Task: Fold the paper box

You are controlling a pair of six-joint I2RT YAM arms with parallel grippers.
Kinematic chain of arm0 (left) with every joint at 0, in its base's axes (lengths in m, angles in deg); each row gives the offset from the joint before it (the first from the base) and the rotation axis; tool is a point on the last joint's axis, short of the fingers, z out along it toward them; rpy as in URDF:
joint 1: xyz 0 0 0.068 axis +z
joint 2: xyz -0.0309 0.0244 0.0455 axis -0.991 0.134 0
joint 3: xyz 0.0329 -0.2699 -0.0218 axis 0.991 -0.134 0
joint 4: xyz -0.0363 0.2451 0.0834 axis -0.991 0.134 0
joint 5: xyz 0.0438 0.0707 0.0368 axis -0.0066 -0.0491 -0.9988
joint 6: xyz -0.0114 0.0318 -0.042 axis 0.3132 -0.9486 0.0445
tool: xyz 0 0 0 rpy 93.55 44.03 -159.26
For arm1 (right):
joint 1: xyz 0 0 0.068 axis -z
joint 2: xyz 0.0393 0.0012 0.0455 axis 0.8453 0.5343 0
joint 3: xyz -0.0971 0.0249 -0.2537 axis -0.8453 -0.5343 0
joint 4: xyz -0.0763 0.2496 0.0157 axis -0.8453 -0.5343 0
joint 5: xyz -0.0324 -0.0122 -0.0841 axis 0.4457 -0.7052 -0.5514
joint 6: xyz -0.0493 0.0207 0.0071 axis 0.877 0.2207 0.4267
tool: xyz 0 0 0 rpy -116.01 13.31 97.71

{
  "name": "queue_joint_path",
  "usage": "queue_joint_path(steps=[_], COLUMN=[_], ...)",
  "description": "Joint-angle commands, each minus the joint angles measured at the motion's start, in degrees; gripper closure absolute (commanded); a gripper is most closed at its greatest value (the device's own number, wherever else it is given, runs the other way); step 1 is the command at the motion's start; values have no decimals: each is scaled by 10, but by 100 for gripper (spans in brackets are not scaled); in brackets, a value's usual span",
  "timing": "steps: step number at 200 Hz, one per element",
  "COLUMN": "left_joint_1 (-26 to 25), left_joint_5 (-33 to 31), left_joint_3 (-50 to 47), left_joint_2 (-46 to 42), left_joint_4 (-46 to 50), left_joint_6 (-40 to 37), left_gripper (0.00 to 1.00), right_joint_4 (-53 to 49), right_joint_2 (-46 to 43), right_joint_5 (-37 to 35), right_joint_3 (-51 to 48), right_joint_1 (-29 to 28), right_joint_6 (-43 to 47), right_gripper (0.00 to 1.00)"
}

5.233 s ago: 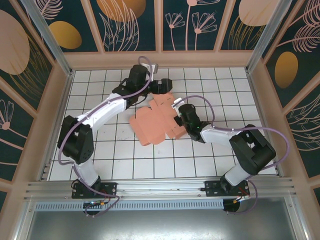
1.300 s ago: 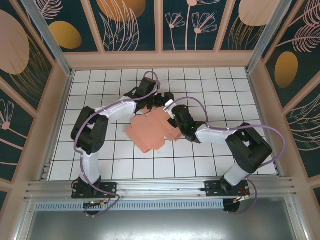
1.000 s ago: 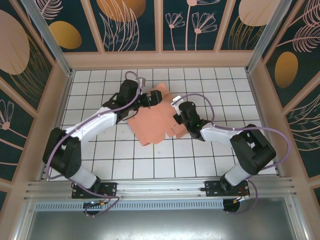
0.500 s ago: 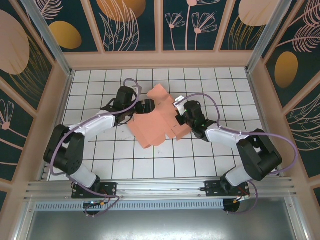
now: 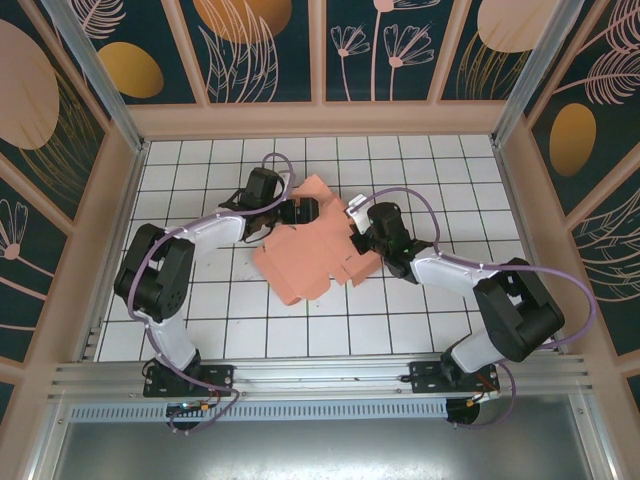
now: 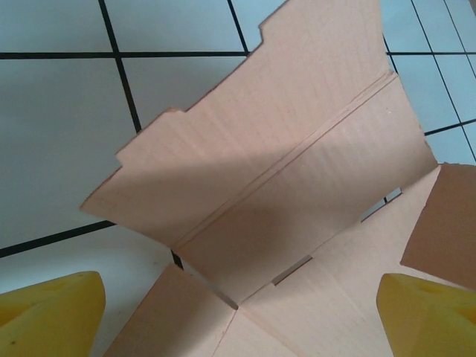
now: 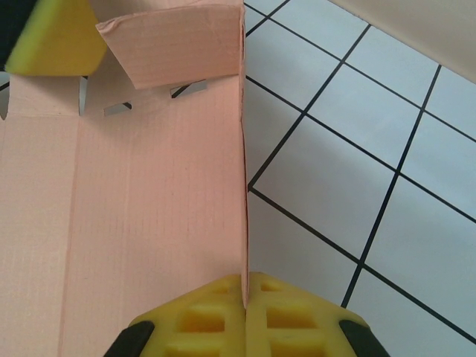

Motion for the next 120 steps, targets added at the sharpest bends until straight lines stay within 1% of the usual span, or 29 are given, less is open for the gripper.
queue_joint_path(steps=[1,15,34,83,120], left_joint_1=[1,1,1,1,1], left_joint_5=[13,-1,11,62,94], left_joint_3=[12,14,14,12,7], left_joint_2=[11,13,15,6,-22], left_joint_4=[-4,7,7,-3,-3], left_joint_6=[-10,-11,-12,1,7], left_gripper=[5,2,2,12,13], right_joint_4=[1,1,0,-3,-5], right_joint_2=[-15,-14,-12,-10,-6], right_joint_5=[8,8,8,5,0], right_joint_3=[-3,-2,0,2,1], right_joint_1=[3,2,3,2,2], right_joint_6=[-9,-10,-9,-10,-11], right_gripper=[100,100,100,100,100])
